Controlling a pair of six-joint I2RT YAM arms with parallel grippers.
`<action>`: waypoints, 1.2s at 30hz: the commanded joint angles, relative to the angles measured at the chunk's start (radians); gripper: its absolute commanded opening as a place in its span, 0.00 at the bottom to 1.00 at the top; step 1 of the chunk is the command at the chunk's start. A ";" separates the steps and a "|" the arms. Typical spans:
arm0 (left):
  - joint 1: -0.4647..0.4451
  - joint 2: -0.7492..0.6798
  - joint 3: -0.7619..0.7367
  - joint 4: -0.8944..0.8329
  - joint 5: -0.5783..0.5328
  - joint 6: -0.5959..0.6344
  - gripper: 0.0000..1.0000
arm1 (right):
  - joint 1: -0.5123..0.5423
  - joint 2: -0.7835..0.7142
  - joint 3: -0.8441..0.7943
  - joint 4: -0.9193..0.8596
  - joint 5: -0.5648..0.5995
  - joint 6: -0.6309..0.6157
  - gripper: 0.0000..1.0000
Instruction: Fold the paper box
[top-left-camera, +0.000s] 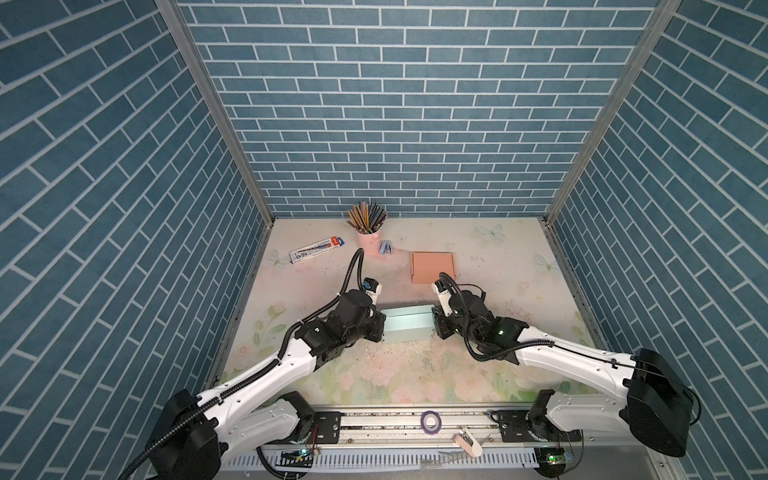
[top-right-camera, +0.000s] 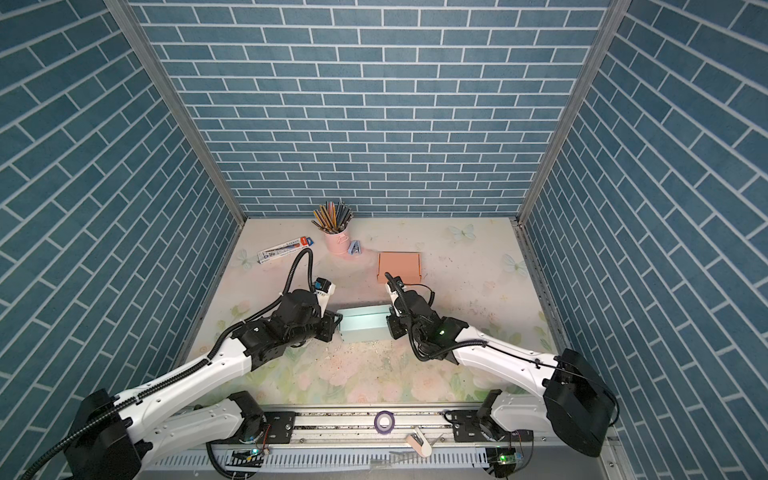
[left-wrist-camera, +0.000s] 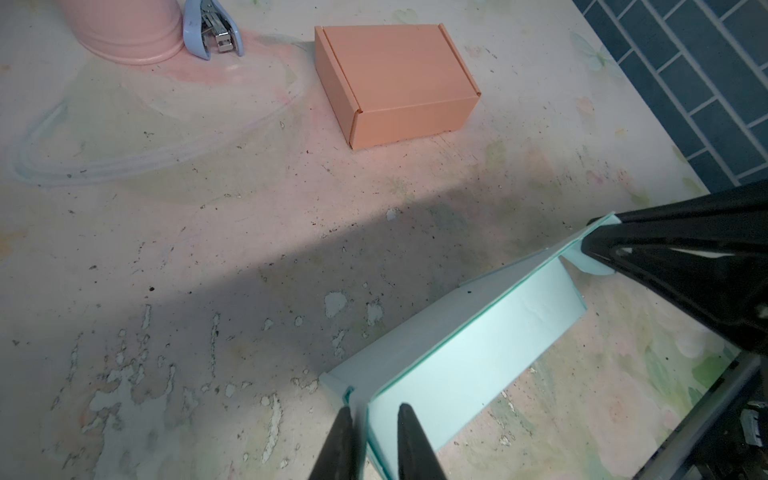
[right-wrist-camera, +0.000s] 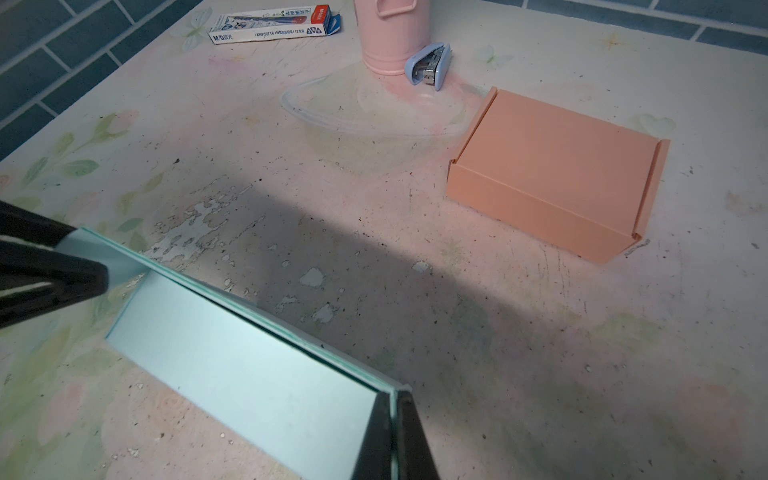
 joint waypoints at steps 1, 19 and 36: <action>-0.008 -0.013 -0.012 -0.036 -0.051 -0.025 0.25 | 0.014 0.016 0.036 -0.041 0.042 0.032 0.04; -0.048 -0.010 -0.002 -0.033 -0.076 -0.035 0.12 | 0.045 0.023 0.063 -0.080 0.092 0.025 0.03; -0.105 0.074 0.027 0.076 -0.155 -0.102 0.05 | 0.071 0.068 0.088 -0.040 0.072 0.080 0.14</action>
